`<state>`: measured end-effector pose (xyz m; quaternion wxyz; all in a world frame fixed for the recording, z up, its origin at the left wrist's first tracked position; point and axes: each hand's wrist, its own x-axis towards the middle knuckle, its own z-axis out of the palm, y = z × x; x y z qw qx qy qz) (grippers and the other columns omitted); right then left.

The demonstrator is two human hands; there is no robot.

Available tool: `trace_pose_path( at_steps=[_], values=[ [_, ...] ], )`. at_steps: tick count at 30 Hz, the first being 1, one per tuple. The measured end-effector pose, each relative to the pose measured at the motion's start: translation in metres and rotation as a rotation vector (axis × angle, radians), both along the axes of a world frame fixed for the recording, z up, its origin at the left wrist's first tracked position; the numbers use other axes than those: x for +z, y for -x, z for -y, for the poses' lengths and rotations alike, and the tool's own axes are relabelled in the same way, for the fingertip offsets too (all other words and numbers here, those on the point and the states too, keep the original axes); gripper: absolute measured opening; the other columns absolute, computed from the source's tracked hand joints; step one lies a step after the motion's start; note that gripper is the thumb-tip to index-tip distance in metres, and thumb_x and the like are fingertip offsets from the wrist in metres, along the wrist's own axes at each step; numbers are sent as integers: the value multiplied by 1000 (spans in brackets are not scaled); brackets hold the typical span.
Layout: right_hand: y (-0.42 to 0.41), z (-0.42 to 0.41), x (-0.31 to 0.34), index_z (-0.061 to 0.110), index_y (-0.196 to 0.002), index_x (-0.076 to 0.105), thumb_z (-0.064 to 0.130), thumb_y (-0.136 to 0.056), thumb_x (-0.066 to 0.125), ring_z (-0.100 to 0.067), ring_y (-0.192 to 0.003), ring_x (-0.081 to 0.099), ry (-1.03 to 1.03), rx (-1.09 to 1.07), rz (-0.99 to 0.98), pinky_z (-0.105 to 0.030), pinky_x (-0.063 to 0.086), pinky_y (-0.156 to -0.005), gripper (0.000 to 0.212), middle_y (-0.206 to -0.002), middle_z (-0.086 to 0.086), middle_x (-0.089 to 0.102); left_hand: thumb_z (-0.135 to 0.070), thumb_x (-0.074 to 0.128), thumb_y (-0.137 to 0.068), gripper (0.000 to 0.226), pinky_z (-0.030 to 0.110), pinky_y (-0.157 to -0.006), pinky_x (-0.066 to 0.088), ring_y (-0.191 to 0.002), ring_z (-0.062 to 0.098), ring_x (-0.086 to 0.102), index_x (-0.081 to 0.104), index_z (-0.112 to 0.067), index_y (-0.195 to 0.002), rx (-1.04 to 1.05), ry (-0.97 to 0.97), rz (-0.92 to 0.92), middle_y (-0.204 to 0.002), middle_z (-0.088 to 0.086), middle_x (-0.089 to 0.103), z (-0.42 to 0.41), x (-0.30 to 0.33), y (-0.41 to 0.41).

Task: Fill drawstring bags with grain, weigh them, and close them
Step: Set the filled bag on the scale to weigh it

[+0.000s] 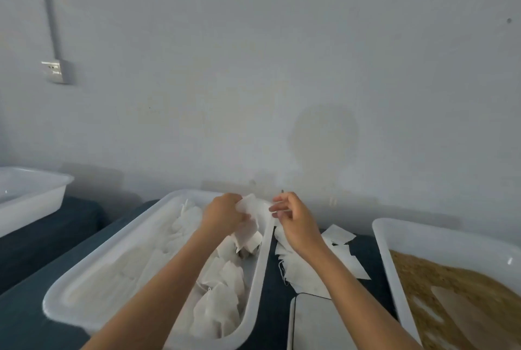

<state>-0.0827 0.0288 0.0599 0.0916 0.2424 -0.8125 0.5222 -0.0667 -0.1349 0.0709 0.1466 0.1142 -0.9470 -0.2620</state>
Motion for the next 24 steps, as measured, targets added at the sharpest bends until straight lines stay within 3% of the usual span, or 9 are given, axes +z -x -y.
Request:
trace_pose_path(
  at_steps=[3,6,9,11,13,16,21,24],
  values=[
    [5,19,-8,16,-109,50,0,-95,32,-18,-101,61,-205,84,47,-31,47,-88,28,-103,-3,66,-20,63,-88,45,28,-51,53,-100,30,63,50,-11,-130,31,-179,90,-125,12,56,17,-22,15],
    [8,34,-18,15,-115,50,1,-91,33,-22,-101,59,-472,133,87,-33,49,-82,33,-109,-4,65,-23,62,-89,51,29,-77,52,-112,27,58,44,-6,-134,22,-105,267,-130,12,53,19,-43,26],
    [9,47,-22,10,-117,56,8,-92,41,-27,-100,57,-776,103,17,-37,47,-90,29,-114,-11,63,-33,65,-86,54,23,-81,45,-111,21,58,50,-2,-127,-55,88,503,-125,10,57,9,-58,32],
    [10,55,-27,5,-116,58,17,-93,49,-28,-102,54,-977,93,-33,-39,37,-103,28,-116,-15,60,-25,61,-89,45,25,-91,43,-110,24,57,52,0,-126,-90,103,536,-126,14,57,4,-70,40],
    [12,64,-36,4,-120,57,23,-94,49,-29,-116,49,-1153,75,-56,-46,15,-115,33,-121,-15,58,-16,55,-94,37,27,-98,39,-115,26,54,52,0,-127,-86,111,497,-130,16,55,4,-78,43],
    [18,76,-48,7,-118,60,22,-96,44,-29,-126,41,-1406,72,-108,-61,-9,-112,31,-121,-9,60,-17,42,-99,34,26,-101,32,-125,25,47,48,-2,-129,-53,139,380,-134,15,52,11,-90,47],
    [25,83,-51,11,-132,49,27,-99,40,-29,-134,33,-1554,151,-116,-71,-13,-104,38,-133,-6,53,-17,43,-96,30,23,-93,38,-118,21,54,55,-6,-122,-50,213,304,-125,10,59,17,-100,49],
    [26,74,-51,11,-130,50,21,-96,40,-27,-127,42,-1351,197,-93,-65,-16,-107,37,-123,-7,60,-16,49,-92,21,27,-88,42,-112,22,58,48,-13,-112,-32,184,266,-119,9,61,16,-96,45]
  ],
)
